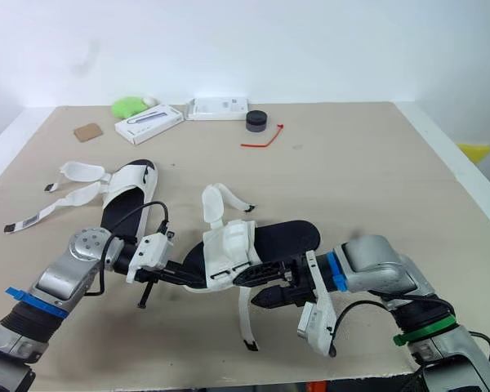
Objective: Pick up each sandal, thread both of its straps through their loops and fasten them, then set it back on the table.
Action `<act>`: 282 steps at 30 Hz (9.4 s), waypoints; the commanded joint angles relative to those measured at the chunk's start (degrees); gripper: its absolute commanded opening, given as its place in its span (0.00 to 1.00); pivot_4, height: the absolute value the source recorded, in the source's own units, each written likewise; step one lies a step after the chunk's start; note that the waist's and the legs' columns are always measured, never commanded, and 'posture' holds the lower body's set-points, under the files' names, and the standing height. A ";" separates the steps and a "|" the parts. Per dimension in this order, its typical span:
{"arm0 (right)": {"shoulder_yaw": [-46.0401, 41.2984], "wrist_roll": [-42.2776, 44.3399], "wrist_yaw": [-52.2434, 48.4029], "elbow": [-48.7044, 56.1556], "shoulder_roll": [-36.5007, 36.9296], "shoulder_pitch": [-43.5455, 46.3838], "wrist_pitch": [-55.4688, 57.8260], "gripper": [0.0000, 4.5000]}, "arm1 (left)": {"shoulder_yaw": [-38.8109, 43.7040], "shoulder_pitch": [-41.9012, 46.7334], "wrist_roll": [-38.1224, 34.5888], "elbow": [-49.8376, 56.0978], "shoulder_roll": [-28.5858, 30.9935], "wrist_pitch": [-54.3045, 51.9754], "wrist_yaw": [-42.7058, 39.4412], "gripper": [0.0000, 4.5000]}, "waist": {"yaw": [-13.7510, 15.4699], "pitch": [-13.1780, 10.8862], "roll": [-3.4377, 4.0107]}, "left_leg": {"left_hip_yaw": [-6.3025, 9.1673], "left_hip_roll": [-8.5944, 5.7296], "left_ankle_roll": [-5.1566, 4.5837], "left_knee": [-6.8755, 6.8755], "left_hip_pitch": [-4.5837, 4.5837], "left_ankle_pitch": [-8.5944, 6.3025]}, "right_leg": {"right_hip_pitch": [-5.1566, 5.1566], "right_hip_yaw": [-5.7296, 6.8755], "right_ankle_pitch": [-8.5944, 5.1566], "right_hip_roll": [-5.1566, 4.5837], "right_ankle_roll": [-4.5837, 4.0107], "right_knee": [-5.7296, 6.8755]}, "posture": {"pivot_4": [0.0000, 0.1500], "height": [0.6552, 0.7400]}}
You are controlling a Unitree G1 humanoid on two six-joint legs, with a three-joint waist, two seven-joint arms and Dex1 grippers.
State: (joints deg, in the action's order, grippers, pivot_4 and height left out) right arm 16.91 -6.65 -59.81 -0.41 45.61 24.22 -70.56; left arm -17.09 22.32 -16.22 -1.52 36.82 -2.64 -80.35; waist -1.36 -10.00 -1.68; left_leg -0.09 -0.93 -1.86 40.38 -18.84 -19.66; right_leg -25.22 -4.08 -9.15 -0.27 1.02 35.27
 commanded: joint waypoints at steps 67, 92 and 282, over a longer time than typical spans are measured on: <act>1.45 64.01 10.79 23.28 5.91 3.49 97.68 0.01 | -0.84 -0.76 1.95 -1.43 0.69 -0.19 -0.28 0.00 | 0.06 0.03 -0.02 | 0.13 0.20 -0.03 0.03 -0.07 -0.01 | -0.04 0.13 -0.11 0.05 0.29 -0.03 | 1.00 1.00; -13.82 75.36 36.82 8.49 -11.67 15.12 142.72 0.01 | -0.72 -1.52 1.79 -0.45 0.33 -0.79 0.67 0.00 | 0.03 0.05 0.02 | 0.41 0.18 -0.03 0.02 -0.43 -0.01 | -0.19 0.44 0.08 -0.14 -0.06 -0.16 | 1.00 1.00; 1.12 -1.85 -0.50 -8.88 -16.97 13.69 8.60 0.01 | 0.36 -0.79 4.37 -3.61 0.61 4.31 -1.14 0.00 | -1.21 0.40 0.71 | 1.20 -0.52 0.76 -0.05 -0.90 0.43 | -0.35 1.27 0.08 -0.75 0.20 -0.11 | 1.00 1.00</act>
State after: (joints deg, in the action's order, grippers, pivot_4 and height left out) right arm 18.23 -5.44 -63.26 -7.21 28.46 35.91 -54.29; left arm -14.33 22.59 -13.67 -4.18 37.20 2.11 -80.33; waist -2.57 -9.60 -0.97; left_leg 1.12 -1.44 -1.11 40.33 -19.63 -19.23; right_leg -25.44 -2.82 -9.08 -1.02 1.21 35.16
